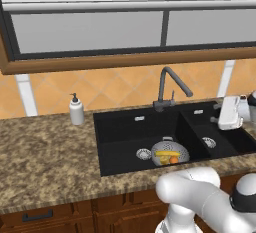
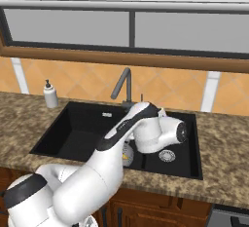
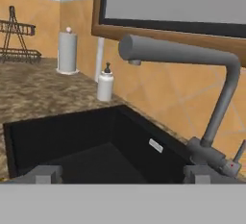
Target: Put the colander in the sink, put the kiwi, tangerine, banana in the colander, and turn on the sink faucet and pour water over the colander.
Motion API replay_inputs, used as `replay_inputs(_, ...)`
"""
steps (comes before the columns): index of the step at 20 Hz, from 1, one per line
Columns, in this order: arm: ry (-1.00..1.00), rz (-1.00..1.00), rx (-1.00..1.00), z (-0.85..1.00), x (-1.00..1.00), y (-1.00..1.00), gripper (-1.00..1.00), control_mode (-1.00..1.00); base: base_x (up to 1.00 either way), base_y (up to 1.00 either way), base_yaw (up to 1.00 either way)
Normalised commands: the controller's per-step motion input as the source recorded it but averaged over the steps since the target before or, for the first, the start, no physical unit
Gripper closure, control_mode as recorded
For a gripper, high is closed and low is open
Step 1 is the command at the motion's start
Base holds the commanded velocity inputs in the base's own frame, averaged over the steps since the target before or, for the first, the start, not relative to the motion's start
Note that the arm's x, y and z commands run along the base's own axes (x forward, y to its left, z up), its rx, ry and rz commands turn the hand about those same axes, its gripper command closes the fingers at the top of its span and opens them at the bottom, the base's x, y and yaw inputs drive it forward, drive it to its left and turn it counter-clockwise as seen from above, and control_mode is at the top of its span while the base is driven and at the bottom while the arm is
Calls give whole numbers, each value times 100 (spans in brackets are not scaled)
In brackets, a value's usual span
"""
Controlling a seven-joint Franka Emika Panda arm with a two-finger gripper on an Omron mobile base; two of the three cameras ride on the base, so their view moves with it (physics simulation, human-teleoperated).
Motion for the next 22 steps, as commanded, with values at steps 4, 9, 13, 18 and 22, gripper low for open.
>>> replay_inputs(4,-41,0,27,6,6,-4,-100,-100,0,0,0)
replay_inputs(9,-30,0,20,14,5,-20,-100,-100,0,0,0)
replay_inputs(13,-10,0,-4,9,23,-13,-100,-100,0,0,0)
replay_inputs(18,12,0,-2,0,44,-33,-100,-100,0,0,0)
replay_inputs(22,14,0,5,-14,45,-31,-100,-100,0,0,0)
